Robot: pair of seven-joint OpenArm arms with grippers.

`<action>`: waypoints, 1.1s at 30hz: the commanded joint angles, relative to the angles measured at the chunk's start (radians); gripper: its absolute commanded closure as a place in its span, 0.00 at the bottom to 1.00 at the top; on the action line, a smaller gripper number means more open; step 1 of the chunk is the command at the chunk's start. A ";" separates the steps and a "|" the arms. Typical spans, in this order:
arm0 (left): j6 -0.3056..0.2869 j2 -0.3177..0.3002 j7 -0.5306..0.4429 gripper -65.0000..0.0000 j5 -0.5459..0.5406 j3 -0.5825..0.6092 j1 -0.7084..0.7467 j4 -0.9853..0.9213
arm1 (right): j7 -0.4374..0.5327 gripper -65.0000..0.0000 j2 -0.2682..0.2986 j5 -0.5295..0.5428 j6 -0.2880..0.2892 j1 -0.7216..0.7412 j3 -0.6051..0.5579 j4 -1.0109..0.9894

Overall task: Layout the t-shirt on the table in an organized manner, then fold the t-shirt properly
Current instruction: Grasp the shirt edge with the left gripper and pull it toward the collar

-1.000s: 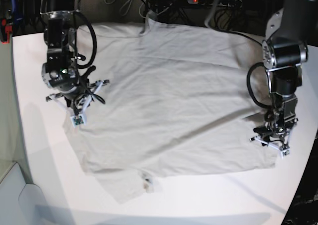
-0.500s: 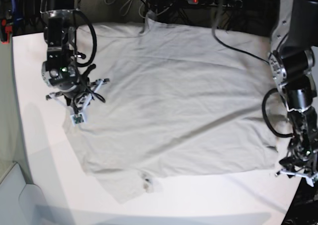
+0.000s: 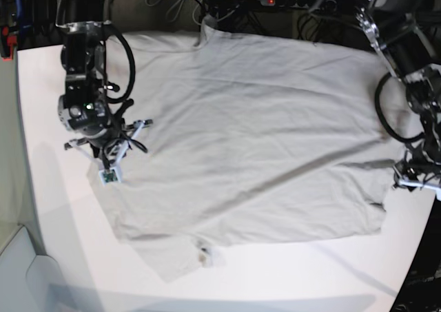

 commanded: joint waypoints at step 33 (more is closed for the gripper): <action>0.004 0.092 -0.003 0.60 -0.130 0.004 0.253 0.089 | 0.185 1.00 0.091 0.001 -0.008 0.356 0.011 -0.437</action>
